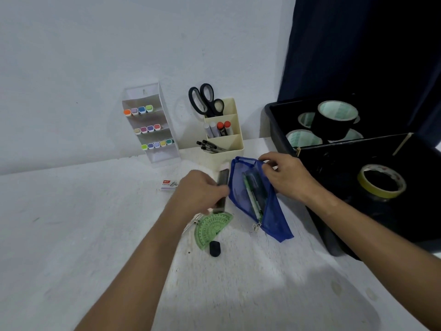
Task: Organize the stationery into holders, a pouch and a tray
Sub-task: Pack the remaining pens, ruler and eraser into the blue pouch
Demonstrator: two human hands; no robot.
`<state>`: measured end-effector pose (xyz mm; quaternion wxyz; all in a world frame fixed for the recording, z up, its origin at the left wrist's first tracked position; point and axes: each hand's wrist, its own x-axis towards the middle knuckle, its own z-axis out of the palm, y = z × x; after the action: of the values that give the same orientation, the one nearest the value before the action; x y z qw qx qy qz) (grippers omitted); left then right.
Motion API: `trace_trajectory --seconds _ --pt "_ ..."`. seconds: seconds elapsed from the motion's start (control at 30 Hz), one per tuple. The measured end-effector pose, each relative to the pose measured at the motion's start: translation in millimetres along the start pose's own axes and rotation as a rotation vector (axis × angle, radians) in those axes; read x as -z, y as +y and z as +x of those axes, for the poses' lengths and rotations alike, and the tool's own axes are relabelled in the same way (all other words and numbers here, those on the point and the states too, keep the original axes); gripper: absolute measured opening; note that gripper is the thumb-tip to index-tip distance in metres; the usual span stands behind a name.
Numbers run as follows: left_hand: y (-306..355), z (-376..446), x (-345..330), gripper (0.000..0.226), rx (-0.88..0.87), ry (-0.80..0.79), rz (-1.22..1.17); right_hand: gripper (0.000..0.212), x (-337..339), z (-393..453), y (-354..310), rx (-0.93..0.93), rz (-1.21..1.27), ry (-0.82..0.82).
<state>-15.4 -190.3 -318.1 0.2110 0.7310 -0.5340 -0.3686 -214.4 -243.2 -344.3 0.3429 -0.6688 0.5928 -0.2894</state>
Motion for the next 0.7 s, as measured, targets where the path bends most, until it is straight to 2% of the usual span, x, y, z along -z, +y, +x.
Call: trace_trajectory --seconds 0.1,0.2,0.3,0.43,0.6,0.7 --pt "17 6 -21 0.023 0.011 -0.086 -0.07 0.028 1 0 0 0.014 0.011 0.0" --pt "29 14 -42 0.022 -0.005 -0.098 -0.066 0.028 0 0 0 0.019 0.008 0.012" --pt "40 18 -57 0.011 -0.083 -0.108 -0.018 0.029 1 1 1 0.041 -0.024 0.03" --pt "42 18 -65 0.023 -0.222 -0.139 0.087 0.029 0 1 2 0.045 -0.026 0.031" --pt "20 19 -54 0.022 -0.287 -0.062 0.131 0.027 -2 2 3 0.025 -0.006 -0.011" --pt "1 20 -38 0.025 -0.247 -0.007 0.141 0.028 -4 3 5 0.004 0.011 -0.035"
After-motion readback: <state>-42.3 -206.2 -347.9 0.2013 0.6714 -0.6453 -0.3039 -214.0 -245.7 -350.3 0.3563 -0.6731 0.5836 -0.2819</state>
